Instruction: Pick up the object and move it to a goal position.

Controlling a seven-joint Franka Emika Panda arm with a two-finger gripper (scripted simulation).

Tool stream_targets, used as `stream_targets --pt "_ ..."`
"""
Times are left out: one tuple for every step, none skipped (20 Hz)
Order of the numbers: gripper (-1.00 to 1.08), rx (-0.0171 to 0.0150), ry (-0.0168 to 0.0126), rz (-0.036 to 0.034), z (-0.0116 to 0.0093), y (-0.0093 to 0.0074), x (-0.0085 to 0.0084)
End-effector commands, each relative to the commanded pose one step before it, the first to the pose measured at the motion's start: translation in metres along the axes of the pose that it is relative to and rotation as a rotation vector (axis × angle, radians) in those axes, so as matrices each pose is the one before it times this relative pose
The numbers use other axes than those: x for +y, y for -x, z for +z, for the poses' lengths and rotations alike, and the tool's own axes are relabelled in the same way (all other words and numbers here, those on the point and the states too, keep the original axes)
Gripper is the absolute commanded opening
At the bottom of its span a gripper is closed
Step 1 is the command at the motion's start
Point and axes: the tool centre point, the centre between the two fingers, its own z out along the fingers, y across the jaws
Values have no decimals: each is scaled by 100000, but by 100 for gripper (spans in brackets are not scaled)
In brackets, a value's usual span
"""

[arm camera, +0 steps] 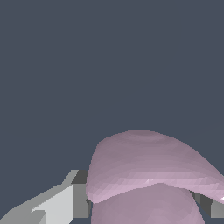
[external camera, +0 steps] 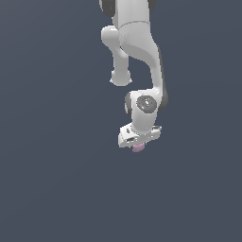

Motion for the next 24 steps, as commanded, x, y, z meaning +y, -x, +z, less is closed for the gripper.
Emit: stream_targets --pt "-100 -25 -18 -24 80 -3 -17" --pt "-100 0 0 0 0 0 0" --pt "-100 0 0 0 0 0 0" --pt "-100 0 0 0 0 0 0" --pt "-100 43 24 -3 -75 -3 4" --pt "-100 0 0 0 -27 3 2" --pt "-100 0 0 0 -82 8 6" --pt "-100 0 0 0 -136 13 11" --pt "-100 0 0 0 -191 18 15" --pt "-100 0 0 0 -246 23 19" --pt "-100 0 0 0 -302 28 23" --pt "-100 0 0 0 -358 33 28" --pt "-100 0 0 0 -416 39 32" --pt "-100 0 0 0 -474 44 37" --pt "-100 0 0 0 -534 49 41" --pt "-100 0 0 0 -595 55 46" --pt "-100 0 0 0 -658 60 51" --pt "-100 0 0 0 -723 65 55" --pt "-100 0 0 0 -787 71 60" --pt "-100 0 0 0 -847 76 64" --pt "-100 -10 18 -44 -899 75 39" --pt "-100 0 0 0 -958 84 72" --pt "-100 0 0 0 -1009 88 76" --pt "-100 0 0 0 -1058 91 79"
